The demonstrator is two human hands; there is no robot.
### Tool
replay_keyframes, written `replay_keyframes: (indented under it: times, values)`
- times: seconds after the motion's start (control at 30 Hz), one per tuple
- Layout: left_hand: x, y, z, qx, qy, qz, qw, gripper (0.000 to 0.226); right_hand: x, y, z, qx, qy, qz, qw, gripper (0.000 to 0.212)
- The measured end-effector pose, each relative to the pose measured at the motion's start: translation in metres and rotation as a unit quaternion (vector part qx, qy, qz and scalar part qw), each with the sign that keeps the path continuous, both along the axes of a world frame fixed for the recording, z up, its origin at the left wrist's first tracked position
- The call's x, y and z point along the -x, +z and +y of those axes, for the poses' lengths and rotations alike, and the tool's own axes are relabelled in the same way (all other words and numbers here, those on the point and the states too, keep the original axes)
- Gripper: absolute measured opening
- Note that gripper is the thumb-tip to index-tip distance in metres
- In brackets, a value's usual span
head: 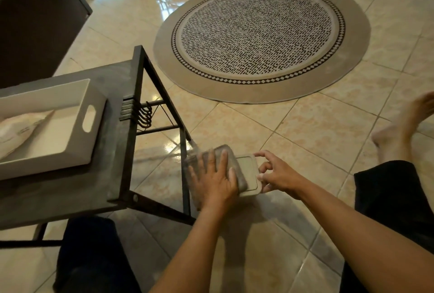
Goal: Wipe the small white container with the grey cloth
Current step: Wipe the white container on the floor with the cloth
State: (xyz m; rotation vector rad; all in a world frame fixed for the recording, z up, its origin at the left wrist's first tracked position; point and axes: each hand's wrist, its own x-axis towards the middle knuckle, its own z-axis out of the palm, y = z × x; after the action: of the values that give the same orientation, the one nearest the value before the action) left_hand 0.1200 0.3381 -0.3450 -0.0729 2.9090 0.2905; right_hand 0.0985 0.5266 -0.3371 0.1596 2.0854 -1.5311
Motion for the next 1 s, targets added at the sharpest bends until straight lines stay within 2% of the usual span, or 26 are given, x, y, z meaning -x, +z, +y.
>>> replay_keyframes:
  times: [0.07,0.1,0.23,0.3,0.47,0.6,0.77,0.93,1.0]
  values:
    - [-0.015,0.002,-0.006,0.003,0.066,0.006,0.998,0.062,-0.001,0.0,-0.003,-0.005,-0.002,0.006,1.0,0.061]
    - [-0.023,0.002,-0.001,0.001,0.067,0.009,0.998,0.063,0.0,0.0,-0.004,-0.005,-0.002,0.008,1.0,0.06]
    - [-0.026,-0.003,0.033,-0.013,-0.045,0.017,0.999,0.062,0.001,-0.003,-0.004,0.007,-0.001,0.001,1.0,0.059]
    - [-0.007,-0.004,0.026,-0.018,-0.063,0.002,0.998,0.062,0.001,-0.001,-0.005,0.005,-0.004,0.001,1.0,0.06]
    - [-0.008,0.001,-0.017,0.008,0.078,0.025,0.997,0.063,-0.005,0.002,-0.008,0.01,-0.029,-0.002,1.0,0.06]
    - [-0.031,-0.004,0.021,-0.011,0.006,0.03,0.999,0.063,-0.004,0.002,-0.007,0.018,-0.028,-0.004,0.999,0.055]
    - [0.0,-0.008,0.038,-0.006,-0.061,0.0,0.998,0.06,-0.004,0.004,-0.006,0.023,-0.025,-0.008,0.999,0.059]
    - [0.001,-0.008,-0.013,-0.009,0.072,0.013,0.997,0.062,-0.005,0.003,-0.006,0.029,-0.03,-0.009,0.999,0.059]
    - [-0.017,-0.004,-0.007,-0.01,0.08,0.009,0.997,0.064,-0.004,0.003,-0.006,0.028,-0.028,-0.006,0.999,0.058]
